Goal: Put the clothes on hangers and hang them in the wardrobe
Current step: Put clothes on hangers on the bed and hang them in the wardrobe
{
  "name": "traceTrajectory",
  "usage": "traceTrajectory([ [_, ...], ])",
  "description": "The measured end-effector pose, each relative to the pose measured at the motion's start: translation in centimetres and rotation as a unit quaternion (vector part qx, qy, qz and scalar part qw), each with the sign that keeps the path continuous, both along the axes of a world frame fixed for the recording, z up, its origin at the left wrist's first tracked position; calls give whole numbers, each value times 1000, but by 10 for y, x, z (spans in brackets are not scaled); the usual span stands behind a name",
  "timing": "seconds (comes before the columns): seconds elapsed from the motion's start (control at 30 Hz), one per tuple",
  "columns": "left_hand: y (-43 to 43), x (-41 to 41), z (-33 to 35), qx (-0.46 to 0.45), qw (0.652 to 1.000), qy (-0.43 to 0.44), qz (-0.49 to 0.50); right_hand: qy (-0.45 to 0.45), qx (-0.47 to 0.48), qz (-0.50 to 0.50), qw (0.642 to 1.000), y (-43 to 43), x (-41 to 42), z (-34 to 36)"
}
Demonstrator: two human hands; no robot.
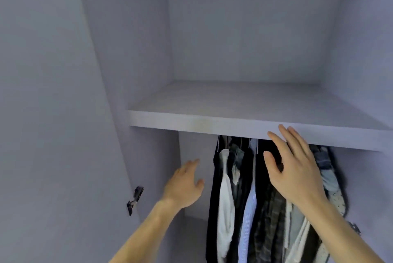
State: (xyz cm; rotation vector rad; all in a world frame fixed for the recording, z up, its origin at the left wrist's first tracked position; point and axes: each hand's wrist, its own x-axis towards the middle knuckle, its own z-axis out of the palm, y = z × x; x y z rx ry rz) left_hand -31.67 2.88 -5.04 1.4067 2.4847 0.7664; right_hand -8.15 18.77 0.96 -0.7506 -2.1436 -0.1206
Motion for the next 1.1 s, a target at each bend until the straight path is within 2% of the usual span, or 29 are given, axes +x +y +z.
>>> traceTrajectory([
  [0.07, 27, -10, -12, 8, 998, -63, -13, 14, 28, -29, 999, 19, -14, 4],
  [0.13, 52, -19, -21, 8, 993, -119, -21, -10, 39, -76, 996, 39, -28, 5],
  [0.27, 102, -35, -29, -13, 981, -194, -11, -18, 105, -138, 985, 75, -47, -7],
  [0.5, 165, -42, -46, -21, 979, -204, 14, 64, 208, -171, 961, 113, -66, -32],
  [0.6, 177, -43, -55, 21, 976, -214, 39, 76, 228, -162, 957, 119, -69, -33],
  [0.73, 175, -42, -52, 95, 952, -273, 99, 87, 243, -161, 952, 121, -70, -33],
  [0.83, 170, -44, -47, 144, 943, -282, 104, 94, 246, -160, 951, 120, -71, -33],
  [1.1, 148, -48, -36, 288, 893, -323, 122, 61, 197, -175, 963, 110, -67, -29],
])
